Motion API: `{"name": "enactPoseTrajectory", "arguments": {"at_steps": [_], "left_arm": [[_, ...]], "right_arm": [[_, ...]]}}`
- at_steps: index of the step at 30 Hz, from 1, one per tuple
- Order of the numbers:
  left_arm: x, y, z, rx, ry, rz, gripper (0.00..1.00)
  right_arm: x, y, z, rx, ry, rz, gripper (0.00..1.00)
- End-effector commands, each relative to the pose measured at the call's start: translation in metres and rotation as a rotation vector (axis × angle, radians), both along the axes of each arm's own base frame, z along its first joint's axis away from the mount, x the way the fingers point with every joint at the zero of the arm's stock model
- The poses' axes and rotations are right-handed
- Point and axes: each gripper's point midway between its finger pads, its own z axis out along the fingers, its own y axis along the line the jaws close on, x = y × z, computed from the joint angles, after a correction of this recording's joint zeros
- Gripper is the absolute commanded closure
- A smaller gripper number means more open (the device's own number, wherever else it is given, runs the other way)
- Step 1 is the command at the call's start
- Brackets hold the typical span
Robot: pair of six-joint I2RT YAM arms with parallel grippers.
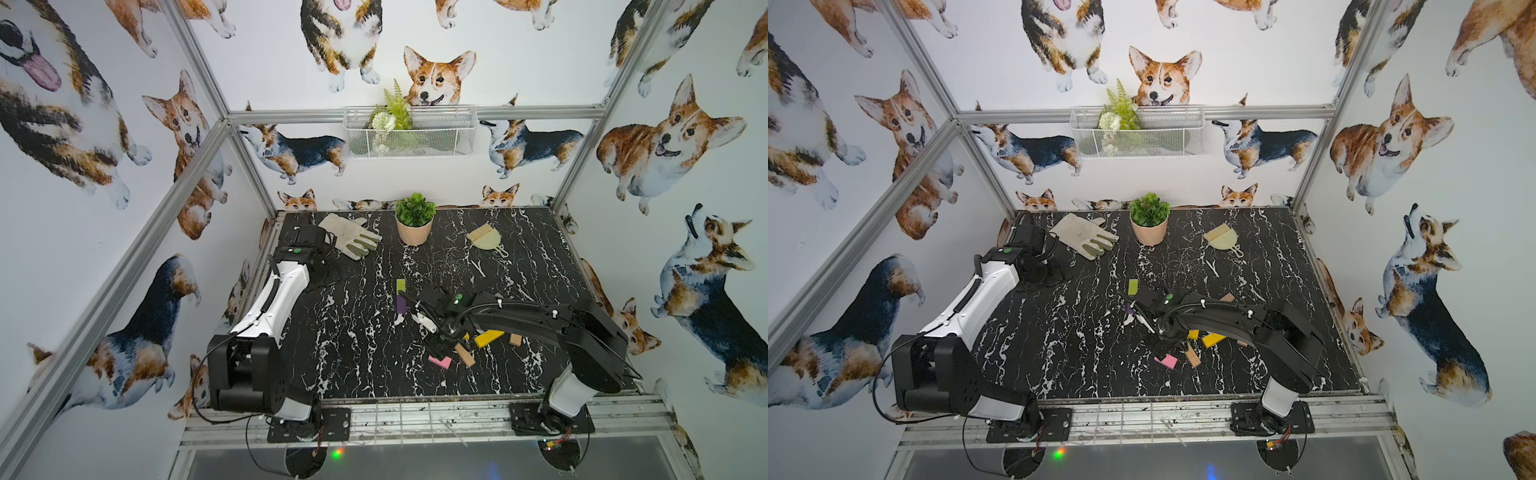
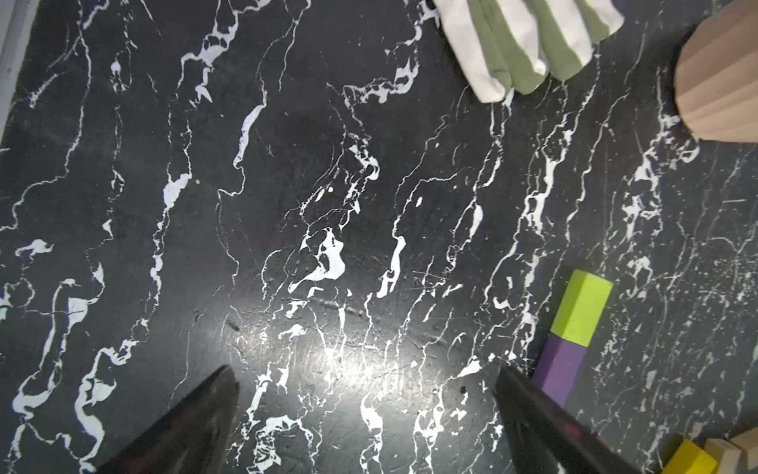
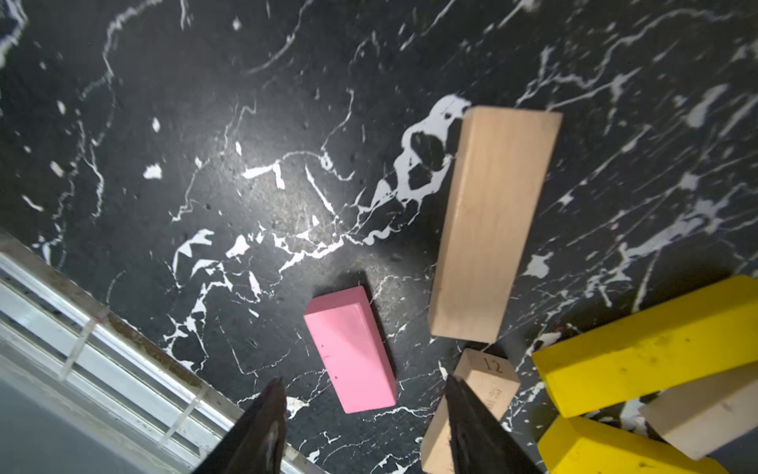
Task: Assemble the letter k with building blocks
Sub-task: Pick up the building block from the center of the board.
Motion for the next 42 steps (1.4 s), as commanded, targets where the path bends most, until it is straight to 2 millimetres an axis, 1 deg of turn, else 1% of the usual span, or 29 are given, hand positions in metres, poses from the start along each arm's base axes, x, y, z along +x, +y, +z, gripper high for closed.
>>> {"name": "enactPoseTrajectory", "arguments": {"at_steps": [1,4,9,10,16,19,23,30,31,33,34,36,40,41,42], "left_arm": [[0.001,-0.002,-0.005,-0.048,-0.026,-0.026,0.00],[0.001,0.000,-0.012,-0.075,-0.039,-0.010,0.00],[0.000,0.006,-0.015,-0.080,-0.046,0.014,0.00],[0.001,0.006,-0.015,-0.085,-0.047,0.015,0.00],[0.001,0.006,-0.018,-0.086,-0.038,0.020,0.00],[0.001,0.006,-0.018,-0.090,-0.041,0.022,0.01],[0.001,0.007,-0.019,-0.090,-0.039,0.025,0.00],[0.001,0.006,-0.019,-0.093,-0.039,0.024,0.01],[0.001,0.006,-0.019,-0.093,-0.040,0.024,0.01],[0.001,0.007,-0.019,-0.093,-0.041,0.024,0.01],[0.001,0.007,-0.019,-0.091,-0.041,0.025,0.02],[0.001,0.007,-0.018,-0.089,-0.042,0.026,0.02],[0.000,0.008,-0.018,-0.089,-0.046,0.029,0.02],[0.000,0.008,-0.018,-0.087,-0.044,0.029,0.02],[0.000,0.008,-0.019,-0.086,-0.042,0.031,0.03]], "right_arm": [[-0.008,-0.008,-0.007,-0.052,0.015,0.053,0.36],[-0.011,-0.008,-0.014,-0.064,0.020,0.062,0.36],[-0.011,-0.008,-0.024,-0.088,0.018,0.086,0.36],[-0.012,-0.007,-0.027,-0.095,0.022,0.092,0.40],[-0.011,-0.003,-0.036,-0.108,0.019,0.117,0.44],[-0.009,-0.004,-0.041,-0.135,0.018,0.121,0.46],[-0.007,-0.004,-0.043,-0.168,-0.002,0.135,0.52],[-0.002,-0.003,-0.042,-0.185,-0.033,0.123,0.74],[-0.001,-0.002,-0.040,-0.181,-0.039,0.120,0.79],[0.001,0.000,-0.037,-0.176,-0.049,0.114,0.84],[0.003,0.002,-0.033,-0.167,-0.058,0.109,0.88],[0.011,0.008,-0.021,-0.157,-0.095,0.076,0.92],[0.039,0.027,0.012,-0.148,-0.193,-0.065,0.93],[0.050,0.031,0.022,-0.156,-0.221,-0.143,0.93],[0.060,0.029,0.029,-0.177,-0.234,-0.233,0.93]]}}
